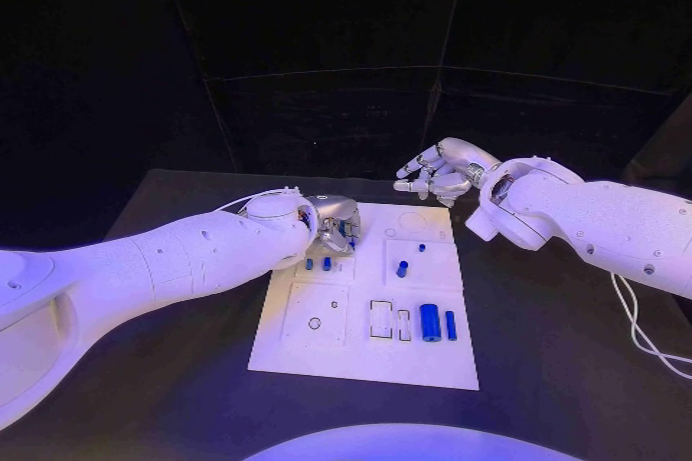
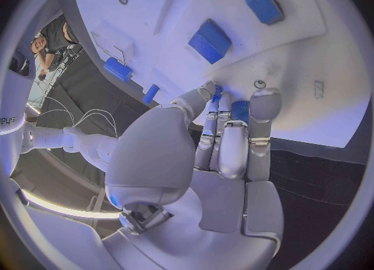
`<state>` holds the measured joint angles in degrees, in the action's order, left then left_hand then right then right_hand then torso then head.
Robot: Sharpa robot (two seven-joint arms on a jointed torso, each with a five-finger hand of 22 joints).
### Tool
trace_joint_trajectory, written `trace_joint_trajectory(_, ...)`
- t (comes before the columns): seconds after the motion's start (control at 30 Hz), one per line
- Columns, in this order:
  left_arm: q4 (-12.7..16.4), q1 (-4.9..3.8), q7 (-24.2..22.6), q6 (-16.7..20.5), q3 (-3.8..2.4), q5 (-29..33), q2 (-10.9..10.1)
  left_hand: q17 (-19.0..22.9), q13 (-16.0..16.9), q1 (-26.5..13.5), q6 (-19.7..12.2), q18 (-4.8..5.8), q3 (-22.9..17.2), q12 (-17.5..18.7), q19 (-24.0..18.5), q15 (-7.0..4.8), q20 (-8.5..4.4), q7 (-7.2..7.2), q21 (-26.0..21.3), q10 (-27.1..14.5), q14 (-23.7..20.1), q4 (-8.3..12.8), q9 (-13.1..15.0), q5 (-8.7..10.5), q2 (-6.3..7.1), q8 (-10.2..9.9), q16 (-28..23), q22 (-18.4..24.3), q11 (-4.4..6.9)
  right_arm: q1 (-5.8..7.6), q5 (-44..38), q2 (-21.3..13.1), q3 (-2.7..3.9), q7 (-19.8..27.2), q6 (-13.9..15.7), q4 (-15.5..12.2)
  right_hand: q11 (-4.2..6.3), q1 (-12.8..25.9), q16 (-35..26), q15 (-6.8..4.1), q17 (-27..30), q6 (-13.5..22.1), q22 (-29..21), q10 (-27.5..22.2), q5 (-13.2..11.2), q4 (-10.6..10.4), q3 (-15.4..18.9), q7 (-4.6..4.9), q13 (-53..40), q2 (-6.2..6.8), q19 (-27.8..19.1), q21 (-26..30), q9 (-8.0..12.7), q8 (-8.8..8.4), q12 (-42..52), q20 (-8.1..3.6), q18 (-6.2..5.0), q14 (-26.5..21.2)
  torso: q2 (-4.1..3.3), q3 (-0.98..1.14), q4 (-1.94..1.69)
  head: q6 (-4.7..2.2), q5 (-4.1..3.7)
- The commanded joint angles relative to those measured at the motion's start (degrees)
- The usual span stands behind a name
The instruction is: Assemble the parts on the task board
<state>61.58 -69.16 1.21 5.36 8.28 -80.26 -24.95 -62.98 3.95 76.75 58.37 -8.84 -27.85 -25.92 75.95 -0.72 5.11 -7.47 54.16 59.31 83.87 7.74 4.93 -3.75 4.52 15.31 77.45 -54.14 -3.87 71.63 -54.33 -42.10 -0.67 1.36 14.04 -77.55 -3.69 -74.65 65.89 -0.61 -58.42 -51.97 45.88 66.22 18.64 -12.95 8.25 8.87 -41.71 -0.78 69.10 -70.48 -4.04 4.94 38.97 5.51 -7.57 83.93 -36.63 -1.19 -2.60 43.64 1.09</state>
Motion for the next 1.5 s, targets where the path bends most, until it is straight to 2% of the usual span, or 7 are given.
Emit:
trace_joint_trajectory(0.03, 0.2, 0.25, -0.8, 1.2, 0.13, -0.4, -0.3, -0.1, 0.0, 0.6, 0.5, 0.86, -0.7, 0.4, 0.7, -0.19, -0.1, -0.09, 0.9, 0.6, 0.5, 0.2, 0.0, 0.35, -0.35, -0.4, 0.4, -0.9, 0.07, 0.11, -0.1, 0.0, 0.04, 0.5, 0.5, -0.1, -0.08, 0.0, -0.2, -0.18, -0.1, -0.2, -0.1, -0.4, 0.3, 0.0, 0.3, 0.06, 0.1, -0.48, -0.3, 0.4, 0.0, 0.11, -0.2, -0.13, -0.44, -0.2, 0.02, -0.01, -0.02, -0.12, -0.05)
trace_joint_trajectory(0.33, 3.1, 0.29, -3.1, 5.8, -0.21, -0.4, -2.3, 0.2, 0.0, 0.4, 1.5, 1.11, -2.1, 1.3, 1.3, -0.27, -0.2, -0.13, 2.4, 1.8, 0.8, 0.7, 0.0, 0.37, -0.12, -0.8, 0.4, -2.5, 0.13, 0.11, -0.1, -0.1, 0.04, 0.6, 0.5, -0.1, -0.08, 0.0, -0.2, -0.18, -0.1, -0.2, -0.1, -0.4, 0.3, 0.0, 0.3, 0.06, 0.1, -0.48, -0.3, 0.4, 0.0, 0.11, -0.2, -0.13, -0.44, -0.2, 0.07, 0.01, -0.13, -0.39, -0.02)
trace_joint_trajectory(0.67, 6.2, 0.26, -4.6, 7.8, -2.34, 0.1, -5.0, 0.2, 0.0, 0.1, 1.8, 1.19, -2.4, 1.7, 1.5, -0.31, -0.24, -0.09, 2.9, 2.2, 0.9, 0.8, 0.0, 0.39, 0.14, -1.0, 0.4, -3.0, 0.19, 0.1, -0.1, 0.0, 0.04, 0.8, 0.5, 0.2, -0.08, -0.1, -0.2, -0.19, -0.1, -0.3, -0.1, -0.4, 0.3, 0.0, 0.3, 0.06, 0.1, -0.59, -0.3, 0.4, 0.0, 0.12, -0.2, -0.14, -0.44, -0.2, 0.16, -0.13, -0.5, -0.62, 0.1)
trace_joint_trajectory(0.83, 8.2, 0.19, -4.2, 6.6, -3.03, 0.1, -7.3, 0.3, 0.0, -0.4, 2.0, 1.23, -2.3, 2.0, 1.5, -0.32, -0.25, -0.04, 3.1, 2.4, 1.0, 0.8, 0.0, 0.41, 0.54, -1.2, 0.4, -3.2, 0.21, 0.09, -0.1, 0.0, 0.04, 0.8, 0.4, 0.3, -0.08, -0.1, -0.2, -0.19, -0.1, -0.3, -0.1, -0.4, 0.3, 0.0, 0.3, 0.06, 0.1, -0.59, -0.3, 0.4, 0.0, 0.12, -0.2, -0.14, -0.44, -0.2, 0.08, -0.08, -0.28, -0.54, 0.3)
trace_joint_trajectory(1.1, 8.4, -0.05, -2.9, 4.4, -3.25, 0.1, -10.1, 0.4, 0.0, -0.7, 2.1, 1.27, -2.3, 2.2, 1.6, -0.33, -0.26, 0.02, 3.3, 2.6, 1.0, 0.7, 0.0, 0.43, 0.69, -1.2, 0.4, -3.4, 0.25, 0.07, -0.1, 0.0, 0.03, 0.7, 0.4, 0.4, -0.08, -0.1, -0.2, -0.19, -0.1, -0.3, -0.1, -0.4, 0.3, 0.0, 0.3, 0.06, 0.1, -0.59, -0.3, 0.4, 0.0, 0.12, -0.2, -0.14, -0.44, -0.2, 0.13, -0.08, -0.39, -0.48, 0.52)
trace_joint_trajectory(1.2, 8.4, -0.09, -2.6, 3.8, -3.25, 0.7, -10.8, 0.5, 0.0, -0.8, 2.2, 1.27, -2.3, 2.2, 1.6, -0.34, -0.26, 0.04, 3.3, 2.7, 1.0, 0.7, 0.0, 0.43, 0.73, -1.3, 0.4, -3.5, 0.26, 0.06, -0.1, 0.0, 0.03, 0.7, 0.4, 0.5, -0.08, -0.1, -0.2, -0.19, -0.1, -0.3, -0.1, -0.4, 0.3, 0.0, 0.3, 0.06, 0.1, -0.59, -0.3, 0.4, 0.0, 0.12, -0.2, -0.14, -0.44, -0.2, 0.06, -0.1, -0.24, -0.49, 0.62)
trace_joint_trajectory(1.5, 7.7, -0.03, -1.6, 0.6, -3.14, 1.8, -10.7, 0.7, 0.0, -1.1, 2.2, 1.27, -2.2, 2.5, 1.5, -0.36, -0.27, 0.13, 3.3, 2.7, 0.9, 0.6, 0.0, 0.47, 0.99, -1.5, 0.2, -3.5, 0.29, 0.02, -0.1, 0.1, 0.03, 0.8, 0.4, 0.5, -0.08, -0.1, -0.2, -0.19, -0.1, -0.3, -0.1, -0.4, 0.3, 0.0, 0.3, 0.06, 0.1, -0.59, -0.3, 0.4, 0.0, 0.12, -0.2, -0.14, -0.44, -0.2, 0.04, -0.05, -0.12, -0.44, 0.69)
